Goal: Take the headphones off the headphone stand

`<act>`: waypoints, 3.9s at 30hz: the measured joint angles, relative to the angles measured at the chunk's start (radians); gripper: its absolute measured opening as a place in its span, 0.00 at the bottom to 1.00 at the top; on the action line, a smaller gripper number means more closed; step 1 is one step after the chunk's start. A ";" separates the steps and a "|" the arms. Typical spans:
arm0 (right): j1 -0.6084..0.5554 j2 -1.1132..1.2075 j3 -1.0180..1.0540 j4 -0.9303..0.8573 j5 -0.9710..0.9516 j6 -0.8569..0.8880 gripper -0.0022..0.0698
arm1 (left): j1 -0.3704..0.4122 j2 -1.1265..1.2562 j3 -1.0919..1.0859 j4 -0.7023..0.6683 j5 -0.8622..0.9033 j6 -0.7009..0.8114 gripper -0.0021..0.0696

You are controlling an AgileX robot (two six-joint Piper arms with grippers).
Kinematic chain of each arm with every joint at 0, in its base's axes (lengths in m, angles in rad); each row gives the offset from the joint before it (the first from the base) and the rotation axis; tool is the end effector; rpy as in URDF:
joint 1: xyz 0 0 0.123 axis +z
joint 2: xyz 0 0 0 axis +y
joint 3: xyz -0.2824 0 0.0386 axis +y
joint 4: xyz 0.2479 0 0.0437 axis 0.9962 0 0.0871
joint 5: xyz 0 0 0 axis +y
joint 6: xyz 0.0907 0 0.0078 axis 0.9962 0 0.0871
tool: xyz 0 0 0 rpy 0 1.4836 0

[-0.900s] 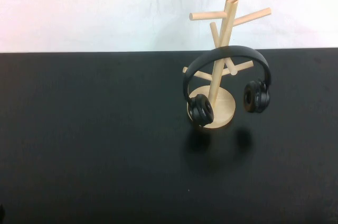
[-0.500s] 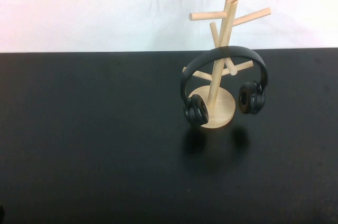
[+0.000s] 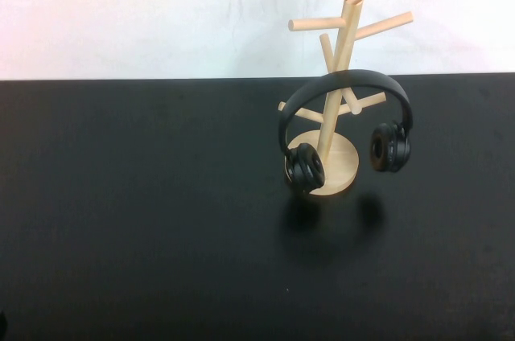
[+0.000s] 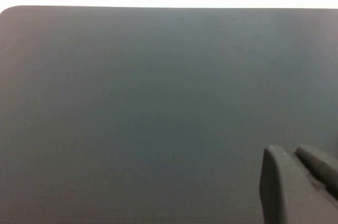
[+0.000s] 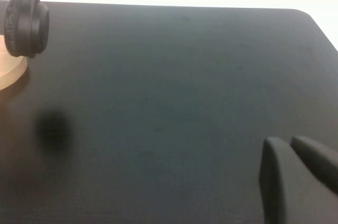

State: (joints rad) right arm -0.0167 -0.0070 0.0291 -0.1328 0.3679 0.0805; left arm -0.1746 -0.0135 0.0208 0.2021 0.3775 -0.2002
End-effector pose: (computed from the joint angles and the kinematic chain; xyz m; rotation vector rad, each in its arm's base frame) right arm 0.0529 -0.0052 0.1709 0.0078 1.8712 -0.0861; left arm 0.0526 -0.0024 0.1735 0.0999 1.8583 -0.0604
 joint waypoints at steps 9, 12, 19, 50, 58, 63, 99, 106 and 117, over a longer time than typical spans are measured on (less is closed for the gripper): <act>0.000 0.000 0.000 0.000 0.000 0.000 0.02 | 0.000 0.000 0.000 0.000 0.000 0.000 0.03; 0.000 0.000 0.000 0.000 -0.009 0.000 0.02 | 0.000 0.000 0.000 0.000 0.000 0.000 0.03; 0.000 0.000 0.000 0.000 -0.036 0.000 0.02 | 0.000 0.000 0.000 0.000 0.000 0.000 0.03; 0.000 0.000 0.002 0.000 -0.753 0.048 0.02 | 0.000 0.000 0.000 0.000 0.000 0.000 0.03; 0.000 -0.006 -0.150 0.000 -0.990 0.193 0.02 | 0.000 0.000 0.000 0.000 0.000 0.000 0.03; -0.008 0.156 -0.536 -0.149 -0.517 0.327 0.02 | 0.000 0.000 0.000 0.000 0.000 0.000 0.03; 0.330 1.264 -0.624 -0.579 -0.627 0.240 0.44 | 0.000 0.000 0.000 0.000 0.000 0.000 0.03; 0.330 1.440 -0.741 -0.583 -0.646 0.219 0.52 | 0.000 0.000 0.000 0.000 0.000 0.000 0.03; 0.330 1.620 -0.909 -0.586 -0.680 0.182 0.53 | 0.000 0.000 0.000 0.000 0.000 0.000 0.03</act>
State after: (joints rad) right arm 0.3131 1.6127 -0.8795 -0.7191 -0.3117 0.2630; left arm -0.1746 -0.0135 0.0208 0.2021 0.3775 -0.2002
